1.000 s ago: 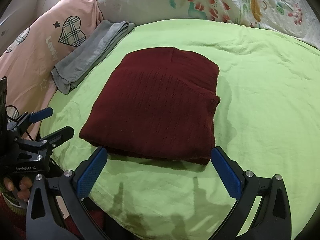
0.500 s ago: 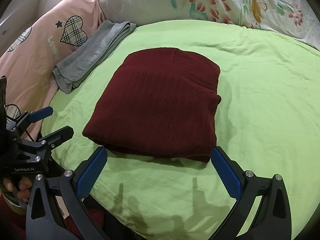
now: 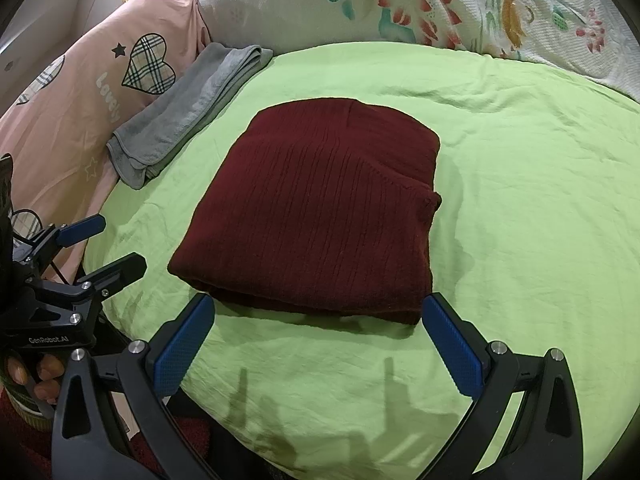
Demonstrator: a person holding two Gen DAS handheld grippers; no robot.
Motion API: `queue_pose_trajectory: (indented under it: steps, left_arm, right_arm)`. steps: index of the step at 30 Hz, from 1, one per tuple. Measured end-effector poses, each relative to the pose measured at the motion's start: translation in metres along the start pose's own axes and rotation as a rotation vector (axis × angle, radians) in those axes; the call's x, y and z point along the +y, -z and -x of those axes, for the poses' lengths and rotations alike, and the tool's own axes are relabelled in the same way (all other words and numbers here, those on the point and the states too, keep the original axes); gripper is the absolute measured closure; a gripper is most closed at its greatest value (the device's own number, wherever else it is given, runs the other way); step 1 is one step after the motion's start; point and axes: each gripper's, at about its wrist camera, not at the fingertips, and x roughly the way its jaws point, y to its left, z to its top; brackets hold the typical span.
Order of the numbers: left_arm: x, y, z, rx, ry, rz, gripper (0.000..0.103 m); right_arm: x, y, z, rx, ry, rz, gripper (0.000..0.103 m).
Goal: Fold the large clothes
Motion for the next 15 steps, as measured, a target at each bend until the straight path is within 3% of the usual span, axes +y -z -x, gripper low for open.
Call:
queue_pose_trajectory:
  steps: [15]
  left_arm:
    - [-0.0002, -0.0007, 0.0023, -0.006, -0.001, -0.001, 0.001]
  right_arm:
    - [0.0005, -0.0011, 0.0018, -0.002, -0.001, -0.002, 0.0]
